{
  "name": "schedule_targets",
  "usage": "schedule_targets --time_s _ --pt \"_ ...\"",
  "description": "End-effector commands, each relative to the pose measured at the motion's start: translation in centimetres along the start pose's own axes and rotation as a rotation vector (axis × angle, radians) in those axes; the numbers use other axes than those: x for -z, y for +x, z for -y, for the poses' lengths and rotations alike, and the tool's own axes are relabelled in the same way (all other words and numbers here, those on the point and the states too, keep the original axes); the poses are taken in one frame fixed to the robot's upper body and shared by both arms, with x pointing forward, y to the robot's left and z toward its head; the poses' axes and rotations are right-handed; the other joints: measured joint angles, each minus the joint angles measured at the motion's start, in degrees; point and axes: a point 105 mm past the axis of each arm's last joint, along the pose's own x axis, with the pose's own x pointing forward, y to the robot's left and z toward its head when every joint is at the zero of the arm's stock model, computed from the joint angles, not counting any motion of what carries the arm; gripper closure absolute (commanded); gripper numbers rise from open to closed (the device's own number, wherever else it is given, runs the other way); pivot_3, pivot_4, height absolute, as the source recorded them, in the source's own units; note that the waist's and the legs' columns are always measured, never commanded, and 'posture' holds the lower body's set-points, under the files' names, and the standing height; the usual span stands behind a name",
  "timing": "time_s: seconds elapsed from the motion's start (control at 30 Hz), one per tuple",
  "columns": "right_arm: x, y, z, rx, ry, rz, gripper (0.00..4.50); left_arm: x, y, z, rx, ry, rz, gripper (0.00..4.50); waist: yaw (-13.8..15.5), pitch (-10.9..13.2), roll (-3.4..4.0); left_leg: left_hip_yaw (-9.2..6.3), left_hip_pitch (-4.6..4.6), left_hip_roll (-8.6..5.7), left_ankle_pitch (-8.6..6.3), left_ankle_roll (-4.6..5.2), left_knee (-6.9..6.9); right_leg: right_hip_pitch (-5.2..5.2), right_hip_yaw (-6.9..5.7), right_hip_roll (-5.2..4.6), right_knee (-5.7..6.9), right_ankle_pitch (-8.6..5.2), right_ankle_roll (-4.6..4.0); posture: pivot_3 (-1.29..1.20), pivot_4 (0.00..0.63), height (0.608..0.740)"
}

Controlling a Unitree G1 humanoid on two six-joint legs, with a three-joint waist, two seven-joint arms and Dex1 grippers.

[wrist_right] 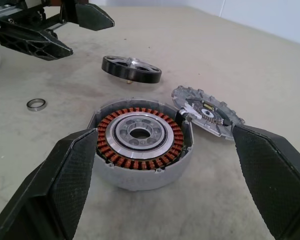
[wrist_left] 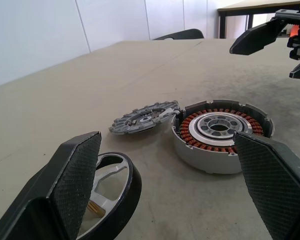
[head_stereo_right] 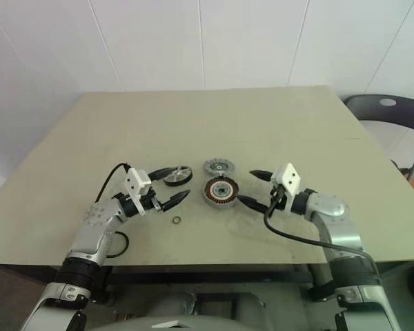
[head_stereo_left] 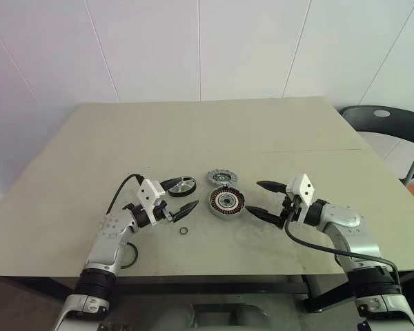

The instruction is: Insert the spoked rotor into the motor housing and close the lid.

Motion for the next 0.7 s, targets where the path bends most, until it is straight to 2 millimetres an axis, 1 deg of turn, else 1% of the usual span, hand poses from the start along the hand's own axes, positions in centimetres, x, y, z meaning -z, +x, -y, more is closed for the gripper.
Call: schedule_targets --time_s 0.03,0.2,0.27,0.4,0.5,0.57,0.63,0.7 --pt "-2.3 0.7 0.1 -0.01 -0.067 0.045 0.02 -1.9 -0.3 0.0 0.016 -0.008 0.061 0.0 -0.03 0.0 0.0 0.0 0.0 0.0 0.0 0.0 0.0 0.0 0.0 0.0 0.0 0.0 0.0 0.0 0.0 0.74" --pt "-2.5 0.7 0.4 -0.003 -0.064 0.038 0.02 -1.7 -2.1 1.4 0.096 -0.045 0.005 0.0 -0.06 0.0 0.01 0.0 0.0 0.0 -0.01 0.01 -0.07 -0.02 0.01 0.0 0.0 0.0 -0.01 0.0 0.0 0.74" --pt "-2.5 0.7 0.5 0.0 -0.061 0.037 0.02 -1.6 -2.8 2.3 0.14 -0.068 -0.026 0.0 -0.09 0.01 0.02 0.0 0.0 0.01 -0.01 0.01 -0.06 -0.03 0.01 0.0 0.01 -0.01 -0.01 0.0 0.0 0.74" --pt "-2.6 1.0 0.6 0.004 -0.058 0.04 0.02 -0.3 -4.0 3.9 0.203 -0.08 -0.114 0.0 -0.01 0.04 0.05 0.0 0.0 0.01 -0.01 0.0 -0.05 0.0 0.03 0.0 0.0 -0.13 -0.01 0.0 0.0 0.74" --pt "-2.5 1.2 0.6 0.005 -0.055 0.04 0.02 0.4 -4.0 4.5 0.224 -0.083 -0.146 0.0 0.1 0.04 0.06 0.0 0.01 0.03 -0.02 0.0 -0.05 0.03 0.02 -0.01 0.0 -0.17 0.0 0.0 0.0 0.74" --pt "-2.5 1.3 0.7 0.005 -0.052 0.042 0.02 1.4 -3.9 5.0 0.246 -0.083 -0.192 0.0 0.02 0.04 0.06 0.01 0.0 0.03 -0.02 0.0 -0.05 0.03 0.02 -0.02 -0.02 -0.17 0.0 0.0 0.0 0.74" --pt "-2.6 1.4 0.7 0.007 -0.05 0.046 0.02 2.3 -3.6 5.2 0.256 -0.076 -0.225 0.0 0.02 0.04 0.06 0.01 0.0 0.02 -0.02 0.0 -0.07 0.02 0.03 -0.03 -0.05 -0.17 -0.01 0.0 0.0 0.74" --pt "-2.5 1.5 0.6 0.01 -0.048 0.051 0.02 2.5 -3.1 5.4 0.258 -0.084 -0.22 0.0 0.02 0.04 0.07 0.02 0.0 0.03 -0.02 0.0 -0.09 -0.02 0.02 -0.02 -0.04 -0.15 -0.04 0.0 0.0 0.74"
